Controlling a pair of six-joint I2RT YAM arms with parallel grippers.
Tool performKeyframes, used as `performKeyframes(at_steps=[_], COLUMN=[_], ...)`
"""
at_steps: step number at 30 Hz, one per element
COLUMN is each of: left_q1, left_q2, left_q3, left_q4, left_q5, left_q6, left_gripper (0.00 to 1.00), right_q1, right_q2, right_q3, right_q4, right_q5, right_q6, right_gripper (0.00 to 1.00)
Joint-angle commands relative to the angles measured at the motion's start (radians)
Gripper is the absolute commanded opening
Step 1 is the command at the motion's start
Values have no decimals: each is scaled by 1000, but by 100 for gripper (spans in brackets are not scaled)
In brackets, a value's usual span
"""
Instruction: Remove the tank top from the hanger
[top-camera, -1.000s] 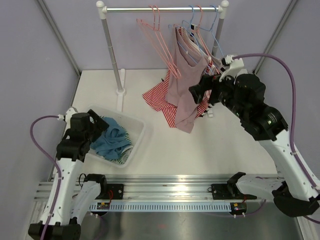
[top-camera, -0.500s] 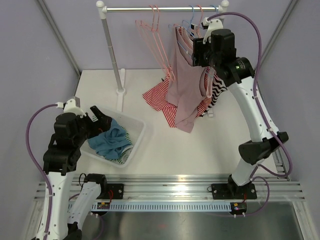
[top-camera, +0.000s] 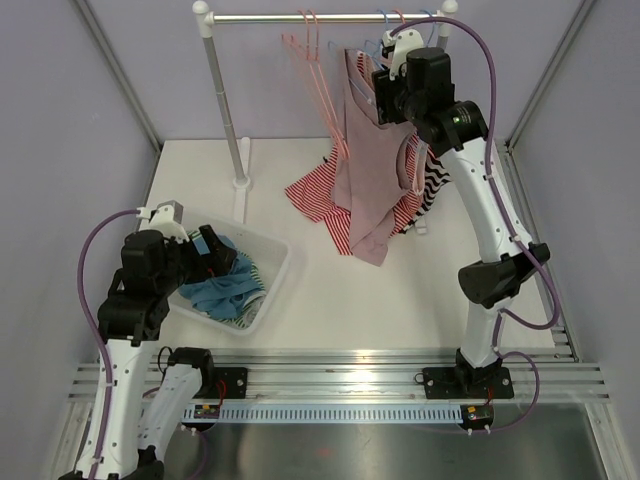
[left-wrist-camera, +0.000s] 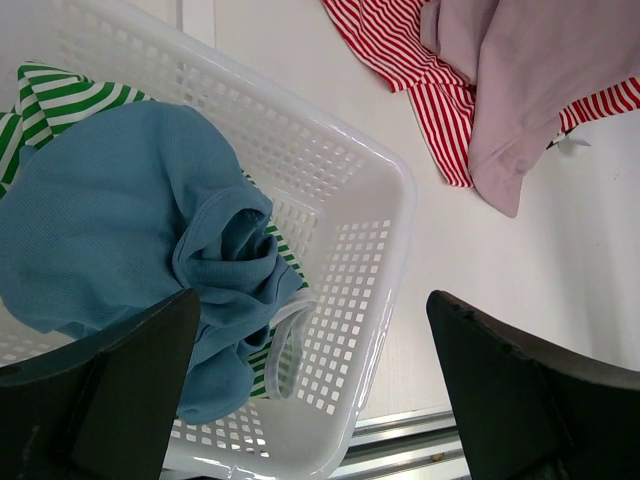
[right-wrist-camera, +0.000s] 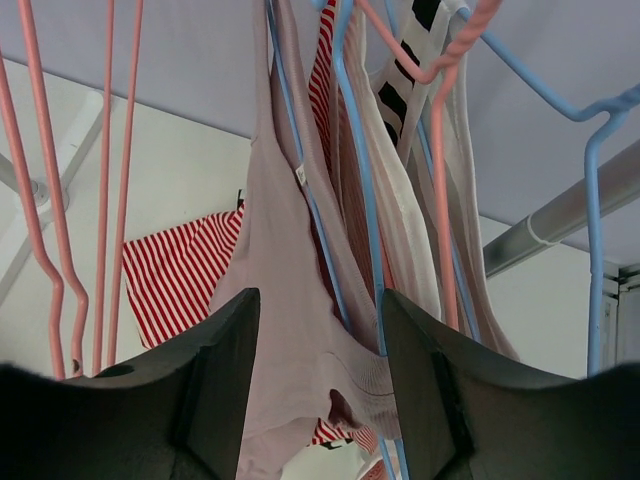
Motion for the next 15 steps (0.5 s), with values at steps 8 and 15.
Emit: performKeyframes(at_steps=[8,15], left_q1=[1,-10], left_q2=[-19,-22], left_q3=[-17,-28], left_q4=[65,79], left_q5=[79,100], left_q6=[37,40], left_gripper=[99,99], right_q1=[-5,-32], right_q2=[-1,-15], right_q3=[19,-39], right_q4=[69,118], right_q5=[-13,-4], right_q6=[-73,-117], right_gripper=[59,59])
